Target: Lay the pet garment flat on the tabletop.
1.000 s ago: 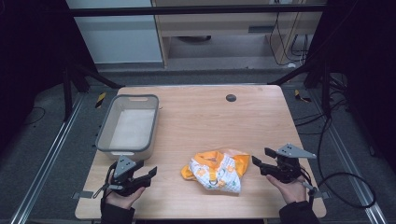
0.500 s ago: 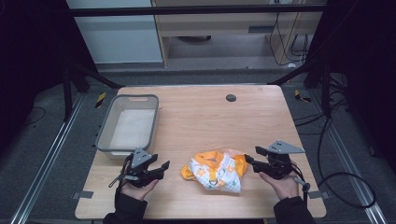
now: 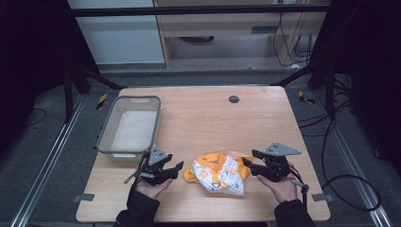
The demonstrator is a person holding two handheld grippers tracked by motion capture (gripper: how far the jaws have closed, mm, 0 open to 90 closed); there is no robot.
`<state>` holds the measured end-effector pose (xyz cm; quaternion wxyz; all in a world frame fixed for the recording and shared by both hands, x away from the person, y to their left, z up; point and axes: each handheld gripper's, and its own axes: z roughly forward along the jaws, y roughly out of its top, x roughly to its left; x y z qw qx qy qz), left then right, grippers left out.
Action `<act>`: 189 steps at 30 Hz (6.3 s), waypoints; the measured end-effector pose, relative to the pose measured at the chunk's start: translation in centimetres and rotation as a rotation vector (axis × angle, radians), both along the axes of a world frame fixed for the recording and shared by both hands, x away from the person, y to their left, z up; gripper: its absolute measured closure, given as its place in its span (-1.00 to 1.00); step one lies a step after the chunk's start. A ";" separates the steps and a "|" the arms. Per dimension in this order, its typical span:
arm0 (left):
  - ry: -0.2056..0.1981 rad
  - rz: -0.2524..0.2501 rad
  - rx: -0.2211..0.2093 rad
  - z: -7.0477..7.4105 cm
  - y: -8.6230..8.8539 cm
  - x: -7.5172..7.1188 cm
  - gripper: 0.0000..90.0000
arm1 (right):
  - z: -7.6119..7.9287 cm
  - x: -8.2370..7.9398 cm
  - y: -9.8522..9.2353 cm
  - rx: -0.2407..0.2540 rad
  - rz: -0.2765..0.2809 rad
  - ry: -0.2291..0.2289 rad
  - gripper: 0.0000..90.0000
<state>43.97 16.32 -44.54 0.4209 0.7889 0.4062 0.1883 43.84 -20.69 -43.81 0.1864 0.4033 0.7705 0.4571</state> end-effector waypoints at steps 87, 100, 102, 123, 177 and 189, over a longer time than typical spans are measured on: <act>0.155 -0.128 0.068 -4.5 -5.5 1.6 0.67 | -4.3 2.4 4.0 -0.081 0.136 0.057 0.31; 0.152 -0.129 0.082 -4.5 -5.7 1.5 0.83 | -4.7 3.1 3.7 -0.101 0.122 0.071 0.18; 0.148 -0.128 0.084 -4.5 -5.8 1.5 0.84 | -4.9 3.1 3.8 -0.108 0.132 0.082 0.22; 0.077 -0.123 -0.014 -1.6 -4.9 0.4 0.86 | -2.4 1.0 2.8 -0.068 0.142 0.050 0.87; -0.127 -0.064 -0.175 8.1 -4.7 1.7 0.86 | 5.7 1.9 2.5 0.080 0.034 -0.163 0.87; -0.179 -0.062 -0.174 10.3 -4.5 1.2 0.86 | 7.2 1.5 2.6 0.104 0.033 -0.204 0.88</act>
